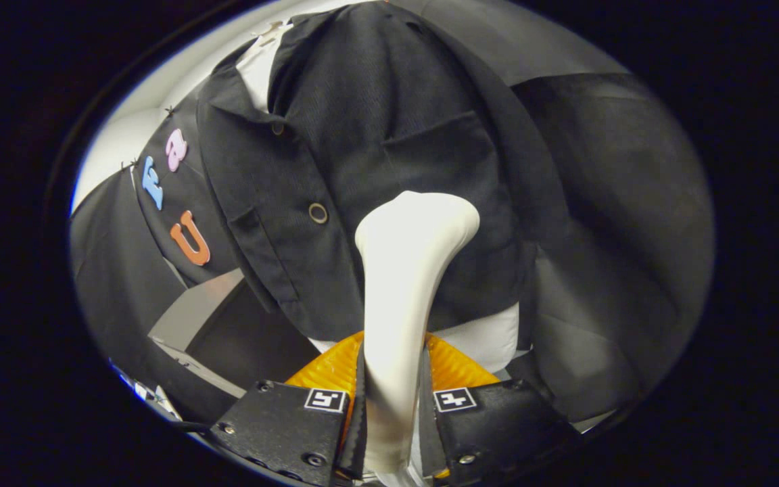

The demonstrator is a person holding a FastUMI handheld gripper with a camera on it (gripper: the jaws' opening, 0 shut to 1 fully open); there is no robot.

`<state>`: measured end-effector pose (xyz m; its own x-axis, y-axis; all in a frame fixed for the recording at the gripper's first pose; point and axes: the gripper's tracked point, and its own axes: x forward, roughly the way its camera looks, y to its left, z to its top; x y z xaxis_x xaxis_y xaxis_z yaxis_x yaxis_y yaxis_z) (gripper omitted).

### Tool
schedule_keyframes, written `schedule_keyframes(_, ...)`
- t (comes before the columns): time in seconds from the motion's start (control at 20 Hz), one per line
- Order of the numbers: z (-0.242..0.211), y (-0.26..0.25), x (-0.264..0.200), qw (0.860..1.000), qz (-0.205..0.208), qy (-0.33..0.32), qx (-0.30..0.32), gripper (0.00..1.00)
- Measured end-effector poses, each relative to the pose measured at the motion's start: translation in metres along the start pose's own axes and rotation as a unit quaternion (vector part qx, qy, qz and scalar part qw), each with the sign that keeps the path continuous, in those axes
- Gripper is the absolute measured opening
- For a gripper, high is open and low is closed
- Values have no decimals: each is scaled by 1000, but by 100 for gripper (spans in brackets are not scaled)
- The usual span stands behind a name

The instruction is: Iron the clothes twice with a garment steamer, once on the left side and once on the right side.

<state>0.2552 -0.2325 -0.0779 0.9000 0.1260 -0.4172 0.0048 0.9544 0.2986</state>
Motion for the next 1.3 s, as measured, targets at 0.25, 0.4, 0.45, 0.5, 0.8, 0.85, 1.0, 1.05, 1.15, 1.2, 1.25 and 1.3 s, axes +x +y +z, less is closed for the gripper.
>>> schedule_keyframes(0.25, -34, -8, 9, 999, -10, 31, 10, 34)
schedule_keyframes(0.4, -48, -11, 13, 999, -16, 44, 16, 34)
schedule_keyframes(0.45, -53, -11, 14, 998, -17, 49, 19, 34)
schedule_keyframes(0.5, -58, -12, 16, 998, -19, 53, 23, 34)
schedule_keyframes(0.8, -100, -27, 27, 995, -30, 82, 38, 34)
schedule_keyframes(0.85, -103, -26, 27, 995, -31, 82, 41, 34)
schedule_keyframes(1.0, -104, -15, 12, 996, -37, 68, 41, 34)
schedule_keyframes(1.05, -101, -7, 3, 997, -36, 60, 35, 34)
schedule_keyframes(1.15, -95, 16, -19, 998, -32, 40, 22, 34)
schedule_keyframes(1.2, -91, 29, -27, 999, -31, 26, 19, 34)
schedule_keyframes(1.25, -88, 40, -36, 999, -33, 13, 20, 34)
schedule_keyframes(1.3, -88, 52, -47, 999, -35, 3, 22, 34)
